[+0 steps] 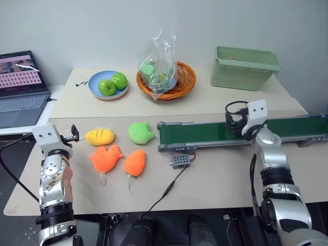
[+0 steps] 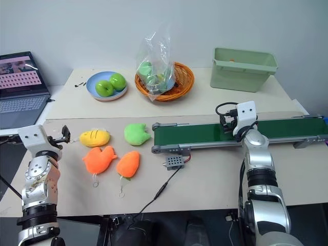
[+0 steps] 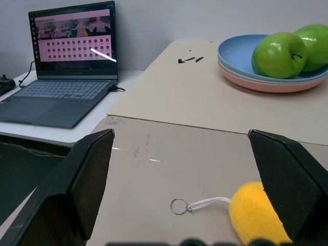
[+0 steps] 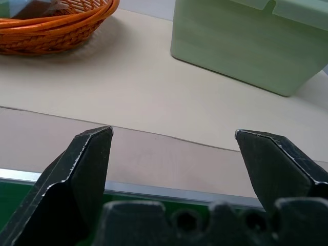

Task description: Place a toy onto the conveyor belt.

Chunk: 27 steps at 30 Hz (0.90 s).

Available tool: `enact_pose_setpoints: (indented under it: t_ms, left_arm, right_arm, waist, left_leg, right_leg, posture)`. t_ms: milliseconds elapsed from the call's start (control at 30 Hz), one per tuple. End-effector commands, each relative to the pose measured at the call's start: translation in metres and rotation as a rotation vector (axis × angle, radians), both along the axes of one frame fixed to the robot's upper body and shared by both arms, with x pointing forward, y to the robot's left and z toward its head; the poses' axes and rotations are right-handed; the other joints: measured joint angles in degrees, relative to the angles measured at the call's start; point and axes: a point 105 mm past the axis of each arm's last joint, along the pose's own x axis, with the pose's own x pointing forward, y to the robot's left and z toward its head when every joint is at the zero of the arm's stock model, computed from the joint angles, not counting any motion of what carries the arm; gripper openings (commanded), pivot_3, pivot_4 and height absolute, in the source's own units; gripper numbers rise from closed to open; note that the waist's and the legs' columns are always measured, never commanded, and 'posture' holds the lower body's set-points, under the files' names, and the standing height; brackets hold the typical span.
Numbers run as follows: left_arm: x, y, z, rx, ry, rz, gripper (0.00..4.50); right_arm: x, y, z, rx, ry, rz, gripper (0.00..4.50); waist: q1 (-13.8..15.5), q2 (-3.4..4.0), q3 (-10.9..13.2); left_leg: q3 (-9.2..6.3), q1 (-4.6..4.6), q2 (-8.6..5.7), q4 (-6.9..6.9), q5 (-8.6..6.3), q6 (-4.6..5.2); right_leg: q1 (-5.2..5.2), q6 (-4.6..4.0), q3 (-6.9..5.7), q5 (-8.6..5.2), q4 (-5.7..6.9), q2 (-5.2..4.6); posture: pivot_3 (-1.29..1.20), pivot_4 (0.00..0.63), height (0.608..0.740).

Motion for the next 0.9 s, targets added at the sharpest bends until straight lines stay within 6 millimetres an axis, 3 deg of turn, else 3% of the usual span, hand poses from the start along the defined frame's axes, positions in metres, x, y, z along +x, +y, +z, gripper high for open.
enact_pose_setpoints:
  t_ms: [33,67,167,233,333,400,467,500,800,900]
  left_arm:
    - [0.001,-0.002,0.003,0.024,0.008,-0.012,4.48]
    - [0.002,-0.004,-0.001,0.019,0.020,-0.019,4.48]
    - [0.003,-0.006,-0.004,0.015,0.029,-0.027,4.48]
    - [0.003,-0.007,-0.004,0.011,0.028,-0.031,4.48]
    - [0.004,-0.007,-0.003,0.010,0.024,-0.033,4.48]
    - [0.003,-0.006,0.000,0.011,0.011,-0.030,4.48]
    - [0.003,-0.005,0.000,0.011,0.008,-0.028,4.48]
    - [0.003,-0.004,0.001,0.012,0.008,-0.026,4.48]
    - [-0.005,-0.001,0.001,0.001,-0.008,-0.010,4.48]
    - [-0.008,-0.002,-0.005,-0.102,-0.027,-0.020,4.48]
  right_arm:
    - [0.001,0.000,0.026,-0.027,-0.083,0.013,4.50]
    - [0.002,0.008,0.031,-0.053,-0.090,0.058,4.50]
    - [-0.004,0.059,0.050,-0.098,-0.117,0.333,4.50]
    - [-0.021,0.095,0.056,-0.122,-0.089,0.564,4.50]
    - [-0.058,0.135,0.064,-0.149,-0.066,0.884,4.50]
    - [-0.103,0.159,0.078,-0.142,-0.068,1.184,4.50]
    - [-0.127,0.167,0.082,-0.146,-0.059,1.323,4.50]
    - [-0.130,0.168,0.084,-0.150,-0.061,1.338,4.50]
    - [-0.125,0.165,0.075,-0.103,-0.078,1.303,4.50]
    - [-0.128,0.164,0.077,-0.045,-0.098,1.310,4.50]
  waist:
    - [0.00,0.00,0.00]
    - [0.02,0.00,0.00]
    - [-0.30,0.00,0.00]
    - [-0.47,0.00,0.00]
    - [-0.54,0.00,0.00]
    - [-0.23,-0.01,0.00]
    - [0.13,-0.01,0.00]
    - [0.19,-0.01,0.00]
    - [0.37,-0.07,-0.02]
    - [0.36,-0.07,-0.02]
  left_leg:
    - [0.01,0.00,0.01,0.00,0.00,0.00]
    - [0.04,0.00,0.04,0.00,-0.01,0.01]
    - [0.17,0.03,0.10,0.00,-0.14,0.23]
    - [0.43,0.02,0.43,0.02,-0.18,0.14]
    - [0.56,0.06,0.68,0.03,-0.30,-0.02]
    - [0.61,0.04,0.75,0.04,-0.33,-0.08]
    - [0.69,-0.03,0.78,0.05,-0.37,-0.14]
    - [0.74,-0.06,0.80,0.08,-0.38,-0.15]
    - [1.13,0.12,0.97,0.09,-0.62,0.21]
    - [1.24,0.07,1.02,0.09,-0.62,0.12]
  right_leg:
    - [0.00,-0.01,0.01,0.00,0.00,0.01]
    - [0.00,-0.01,0.02,0.02,-0.01,0.03]
    - [-0.07,-0.03,0.15,0.06,0.01,0.09]
    - [-0.18,-0.09,0.45,0.21,-0.05,0.45]
    - [-0.28,-0.14,0.60,0.26,-0.08,0.78]
    - [-0.34,-0.15,0.64,0.27,-0.08,0.86]
    - [-0.44,-0.15,0.72,0.27,-0.11,0.90]
    - [-0.47,-0.15,0.75,0.27,-0.13,0.91]
    - [-0.53,-0.25,1.02,0.43,-0.08,1.07]
    - [-0.62,-0.26,1.10,0.43,-0.10,1.12]
  posture:
    - [0.00,0.150,0.740]
    - [0.00,0.150,0.740]
    - [0.00,0.150,0.740]
    - [0.00,0.150,0.740]
    - [0.00,0.150,0.740]
    - [0.00,0.150,0.740]
    - [0.00,0.150,0.740]
    - [0.00,0.150,0.740]
    - [0.00,0.150,0.740]
    - [0.00,0.150,0.740]
